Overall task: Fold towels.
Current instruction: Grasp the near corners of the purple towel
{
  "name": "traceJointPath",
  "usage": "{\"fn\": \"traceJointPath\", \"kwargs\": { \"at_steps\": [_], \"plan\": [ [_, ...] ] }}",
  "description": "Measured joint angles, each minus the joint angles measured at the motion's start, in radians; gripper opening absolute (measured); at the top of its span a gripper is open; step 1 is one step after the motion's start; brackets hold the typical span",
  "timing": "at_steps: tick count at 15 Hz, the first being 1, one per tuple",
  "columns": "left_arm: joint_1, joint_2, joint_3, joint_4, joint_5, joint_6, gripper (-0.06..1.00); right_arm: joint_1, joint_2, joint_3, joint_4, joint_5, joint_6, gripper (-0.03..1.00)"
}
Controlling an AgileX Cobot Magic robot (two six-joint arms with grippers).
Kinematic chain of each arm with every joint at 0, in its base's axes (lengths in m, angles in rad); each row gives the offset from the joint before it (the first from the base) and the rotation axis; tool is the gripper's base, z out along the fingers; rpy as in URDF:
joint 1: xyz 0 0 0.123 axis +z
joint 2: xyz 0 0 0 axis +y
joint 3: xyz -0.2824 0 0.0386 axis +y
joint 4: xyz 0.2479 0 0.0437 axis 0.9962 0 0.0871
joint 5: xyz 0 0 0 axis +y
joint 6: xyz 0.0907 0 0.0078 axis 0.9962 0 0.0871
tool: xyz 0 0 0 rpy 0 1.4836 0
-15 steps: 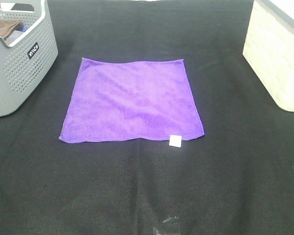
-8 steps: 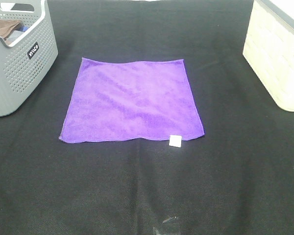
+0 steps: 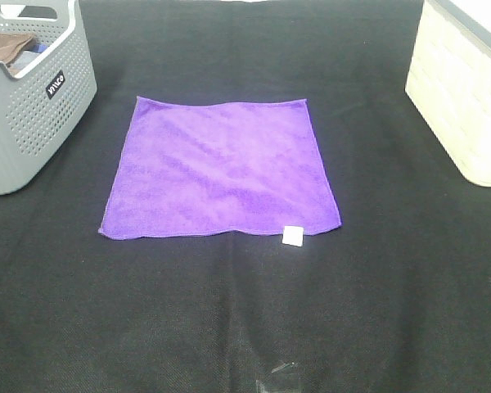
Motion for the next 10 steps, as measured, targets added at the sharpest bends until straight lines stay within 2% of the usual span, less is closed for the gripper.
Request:
{"fn": "traceJointPath", "kwargs": {
  "at_steps": [10],
  "plan": [
    [0.0,0.0,0.0,0.0,0.0,0.0,0.99,0.0,0.0,0.0,0.0,0.0,0.0,0.96]
  ]
}}
